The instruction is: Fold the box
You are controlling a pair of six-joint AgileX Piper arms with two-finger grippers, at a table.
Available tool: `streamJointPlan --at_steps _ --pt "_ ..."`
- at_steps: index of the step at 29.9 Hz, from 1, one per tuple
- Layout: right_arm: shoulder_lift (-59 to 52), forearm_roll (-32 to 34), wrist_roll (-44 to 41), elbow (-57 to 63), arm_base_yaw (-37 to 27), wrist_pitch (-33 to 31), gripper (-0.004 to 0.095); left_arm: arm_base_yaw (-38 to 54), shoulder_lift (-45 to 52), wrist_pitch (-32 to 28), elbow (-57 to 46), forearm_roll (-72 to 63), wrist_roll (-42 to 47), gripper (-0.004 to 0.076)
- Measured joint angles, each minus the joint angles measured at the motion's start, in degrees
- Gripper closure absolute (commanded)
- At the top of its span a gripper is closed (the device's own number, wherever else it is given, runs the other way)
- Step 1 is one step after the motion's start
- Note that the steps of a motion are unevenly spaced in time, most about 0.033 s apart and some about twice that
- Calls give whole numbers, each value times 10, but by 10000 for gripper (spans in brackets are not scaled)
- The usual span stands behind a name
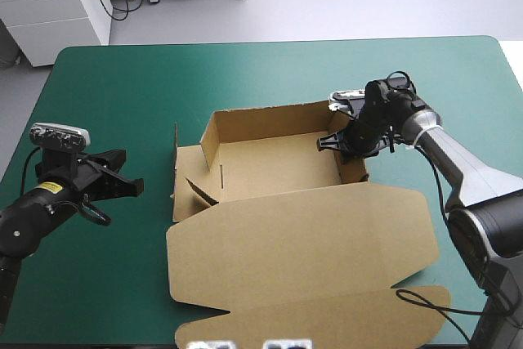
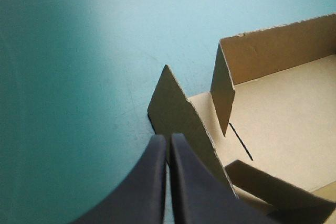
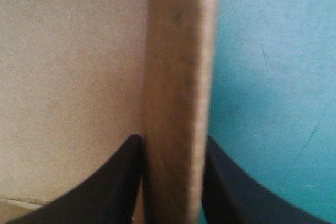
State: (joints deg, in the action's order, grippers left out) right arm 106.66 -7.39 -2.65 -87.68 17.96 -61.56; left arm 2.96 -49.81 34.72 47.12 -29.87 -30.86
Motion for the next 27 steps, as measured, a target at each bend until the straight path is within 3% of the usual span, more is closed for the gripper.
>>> streamJointPlan --at_steps 2,4,7,14,27 --pt "2 -2 0 -12 0 -13 181 0 0 1 0 0 0 712" --pt "2 -3 0 -29 0 -36 127 0 0 1 0 0 0 712" --pt "2 -4 0 -60 0 -73 130 0 0 1 0 0 0 712" --pt "-27 -16 -7 -81 0 -87 130 0 0 4 0 0 0 712" --pt "-110 -7 -11 22 0 -94 154 0 0 12 0 -13 0 712"
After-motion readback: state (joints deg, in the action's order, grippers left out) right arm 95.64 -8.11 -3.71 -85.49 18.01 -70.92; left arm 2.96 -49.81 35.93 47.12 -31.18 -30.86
